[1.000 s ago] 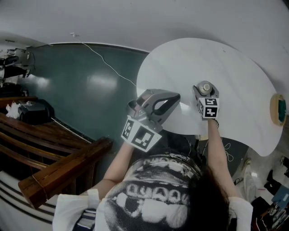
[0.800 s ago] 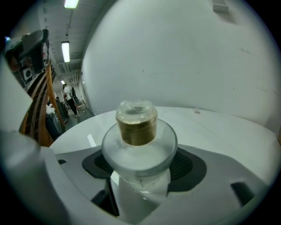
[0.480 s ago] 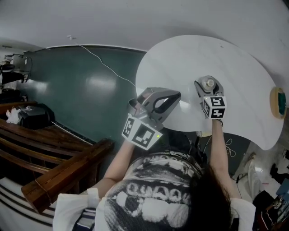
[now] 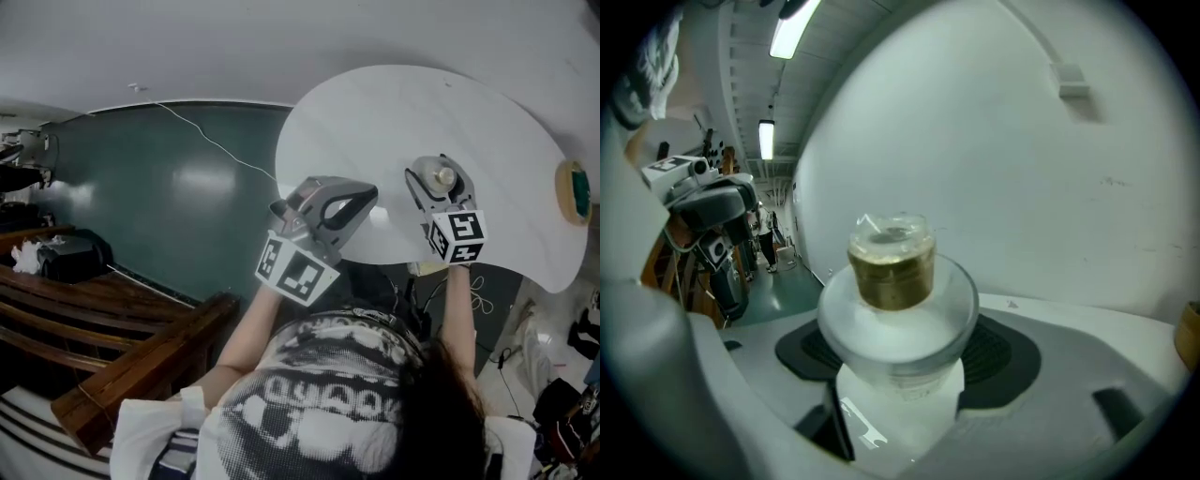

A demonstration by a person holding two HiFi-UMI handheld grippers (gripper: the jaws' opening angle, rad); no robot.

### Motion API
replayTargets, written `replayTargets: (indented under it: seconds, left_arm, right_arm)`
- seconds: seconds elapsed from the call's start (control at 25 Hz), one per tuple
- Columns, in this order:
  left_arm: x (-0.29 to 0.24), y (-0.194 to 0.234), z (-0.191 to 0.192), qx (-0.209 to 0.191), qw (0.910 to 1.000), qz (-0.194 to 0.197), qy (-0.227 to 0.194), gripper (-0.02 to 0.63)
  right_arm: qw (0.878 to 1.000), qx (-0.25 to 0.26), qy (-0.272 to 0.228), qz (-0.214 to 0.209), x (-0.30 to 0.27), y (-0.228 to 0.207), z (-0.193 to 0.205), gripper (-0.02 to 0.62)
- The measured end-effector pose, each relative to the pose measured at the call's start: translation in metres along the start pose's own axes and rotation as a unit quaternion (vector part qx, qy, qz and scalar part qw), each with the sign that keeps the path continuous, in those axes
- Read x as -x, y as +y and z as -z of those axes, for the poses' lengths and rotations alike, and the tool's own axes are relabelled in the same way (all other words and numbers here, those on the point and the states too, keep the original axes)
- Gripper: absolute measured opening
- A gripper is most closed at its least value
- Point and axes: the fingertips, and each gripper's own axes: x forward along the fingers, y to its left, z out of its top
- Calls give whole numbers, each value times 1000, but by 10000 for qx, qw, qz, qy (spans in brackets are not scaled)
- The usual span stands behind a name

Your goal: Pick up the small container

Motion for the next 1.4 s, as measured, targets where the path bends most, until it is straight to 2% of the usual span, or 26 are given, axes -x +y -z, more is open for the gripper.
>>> replayTargets:
  seconds: [0.32,0.88,1.4]
  left_arm:
    - [5,-8,-4,-49,9998,162,-109,6]
    - [14,-34,-10,-186,9974,630,-311,6]
    - [30,-35,0,-86,9974,634,-318,6]
  right_arm:
    - [9998,-118,-88,95,42,18,-5,336]
    - [9974,-380,-267,551,89,42,6,336]
    - [9958,-470,-383,682,98,66,6,336]
